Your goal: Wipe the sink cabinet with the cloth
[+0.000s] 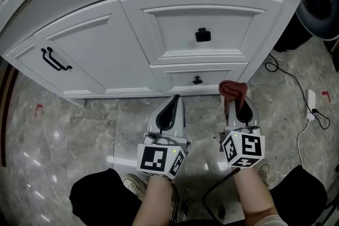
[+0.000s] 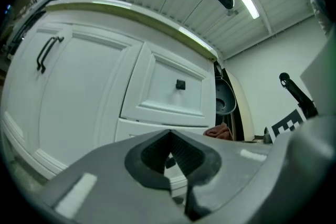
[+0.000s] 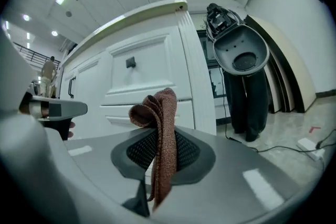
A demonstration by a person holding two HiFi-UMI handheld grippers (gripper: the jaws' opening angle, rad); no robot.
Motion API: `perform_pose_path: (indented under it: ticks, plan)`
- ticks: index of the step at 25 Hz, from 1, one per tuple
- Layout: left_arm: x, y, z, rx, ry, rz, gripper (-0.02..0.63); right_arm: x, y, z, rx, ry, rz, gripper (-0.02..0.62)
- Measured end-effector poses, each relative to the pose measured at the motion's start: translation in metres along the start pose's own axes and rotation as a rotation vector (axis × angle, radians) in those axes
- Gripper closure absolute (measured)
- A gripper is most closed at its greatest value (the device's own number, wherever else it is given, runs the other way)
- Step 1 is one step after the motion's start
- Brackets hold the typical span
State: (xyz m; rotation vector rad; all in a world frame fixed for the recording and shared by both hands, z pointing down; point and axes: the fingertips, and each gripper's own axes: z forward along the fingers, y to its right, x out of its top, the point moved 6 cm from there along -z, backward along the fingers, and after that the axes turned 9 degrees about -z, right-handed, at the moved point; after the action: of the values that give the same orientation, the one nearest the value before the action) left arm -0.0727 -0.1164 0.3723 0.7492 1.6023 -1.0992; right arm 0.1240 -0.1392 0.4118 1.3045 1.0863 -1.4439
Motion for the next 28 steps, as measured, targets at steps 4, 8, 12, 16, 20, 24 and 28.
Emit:
perform_pose_path:
  ticks: [4,8,12,16,20,24,28]
  plan:
    - [0.031,0.025,-0.033,-0.019,0.068,0.03,0.606,0.035,-0.016,-0.036,0.032,0.069,-0.039,0.511]
    - [0.047,0.051,-0.072,-0.036,0.087,0.038,0.606,0.061,-0.029,-0.077,0.054,0.12,-0.044,0.511]
    - [0.055,0.073,-0.109,-0.046,0.082,0.044,0.606,0.077,-0.04,-0.116,0.067,0.147,-0.06,0.511]
    - [0.06,0.086,-0.144,-0.048,0.095,0.044,0.606,0.079,-0.051,-0.15,0.068,0.145,-0.057,0.511]
    - [0.065,0.101,-0.178,-0.058,0.088,0.068,0.606,0.084,-0.062,-0.189,0.06,0.145,-0.068,0.511]
    - [0.078,0.116,-0.207,-0.062,0.109,0.091,0.606,0.087,-0.071,-0.226,0.066,0.149,-0.084,0.511]
    - [0.079,0.127,-0.226,-0.073,0.09,0.119,0.606,0.092,-0.077,-0.251,0.068,0.148,-0.087,0.512]
